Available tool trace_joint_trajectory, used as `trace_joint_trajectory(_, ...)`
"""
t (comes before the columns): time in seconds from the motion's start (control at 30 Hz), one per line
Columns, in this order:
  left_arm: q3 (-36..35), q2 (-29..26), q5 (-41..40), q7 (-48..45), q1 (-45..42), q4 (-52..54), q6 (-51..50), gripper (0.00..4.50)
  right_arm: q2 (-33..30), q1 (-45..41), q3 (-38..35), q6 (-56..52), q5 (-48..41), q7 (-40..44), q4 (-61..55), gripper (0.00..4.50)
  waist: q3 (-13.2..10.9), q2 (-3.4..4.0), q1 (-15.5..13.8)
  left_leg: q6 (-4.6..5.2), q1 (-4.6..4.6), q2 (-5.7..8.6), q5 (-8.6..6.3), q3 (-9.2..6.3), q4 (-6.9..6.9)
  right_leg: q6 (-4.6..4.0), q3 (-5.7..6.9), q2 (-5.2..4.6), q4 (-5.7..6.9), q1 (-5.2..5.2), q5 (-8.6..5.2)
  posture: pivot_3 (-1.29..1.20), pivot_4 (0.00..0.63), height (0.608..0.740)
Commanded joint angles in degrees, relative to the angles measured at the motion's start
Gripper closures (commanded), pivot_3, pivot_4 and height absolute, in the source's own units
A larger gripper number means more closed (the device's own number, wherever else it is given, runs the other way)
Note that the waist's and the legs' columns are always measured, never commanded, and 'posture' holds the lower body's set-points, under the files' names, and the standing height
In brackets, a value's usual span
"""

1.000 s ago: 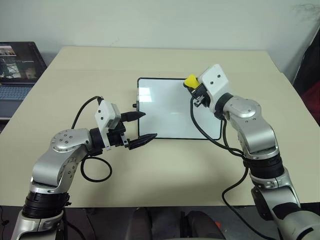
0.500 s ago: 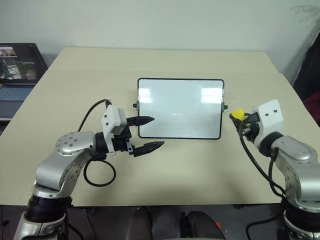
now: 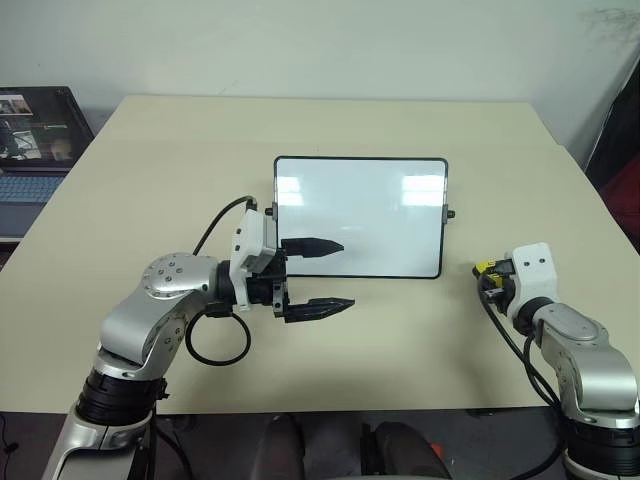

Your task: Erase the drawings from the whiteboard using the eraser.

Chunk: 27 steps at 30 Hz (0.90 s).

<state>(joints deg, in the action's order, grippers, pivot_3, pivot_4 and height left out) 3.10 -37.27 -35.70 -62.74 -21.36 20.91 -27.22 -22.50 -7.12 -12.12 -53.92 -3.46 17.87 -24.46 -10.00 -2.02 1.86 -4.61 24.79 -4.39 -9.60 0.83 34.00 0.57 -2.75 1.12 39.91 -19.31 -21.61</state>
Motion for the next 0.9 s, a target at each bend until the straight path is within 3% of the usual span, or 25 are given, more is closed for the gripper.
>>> trace_joint_trajectory(0.03, -0.32, 0.24, -1.89, -0.91, 0.32, 2.73, 0.15, 0.00, -0.74, 0.63, -2.23, 1.72, -0.65, -0.72, -0.60, 3.31, 0.00, 0.00, 0.00, 0.00, 0.00, 0.00, 0.00, 0.00, 0.00, 0.00, 0.00, 0.01, 0.00, 0.00, 0.00, 0.00, 0.150, 0.740)
trace_joint_trajectory(0.63, 1.29, 0.13, -2.49, -5.05, -2.14, 1.06, 0.50, 0.00, 0.76, -0.90, -2.38, 2.13, -3.26, -3.32, 3.97, 3.31, 0.00, 0.00, -0.01, 0.00, -0.01, -0.01, 0.00, -0.04, 0.05, 0.01, 0.03, 0.05, 0.03, 0.03, 0.00, 0.00, 0.150, 0.740)
trace_joint_trajectory(0.9, 0.84, 0.07, -0.78, -4.86, -0.20, -0.34, 2.40, 0.00, 4.21, -3.49, -6.25, 1.02, -6.31, -6.36, 5.11, 0.57, 0.01, 0.01, 0.07, 0.00, -0.01, -0.03, 0.00, -0.02, 0.05, -0.02, 0.01, 0.05, 0.04, 0.03, 0.01, 0.00, 0.150, 0.740)
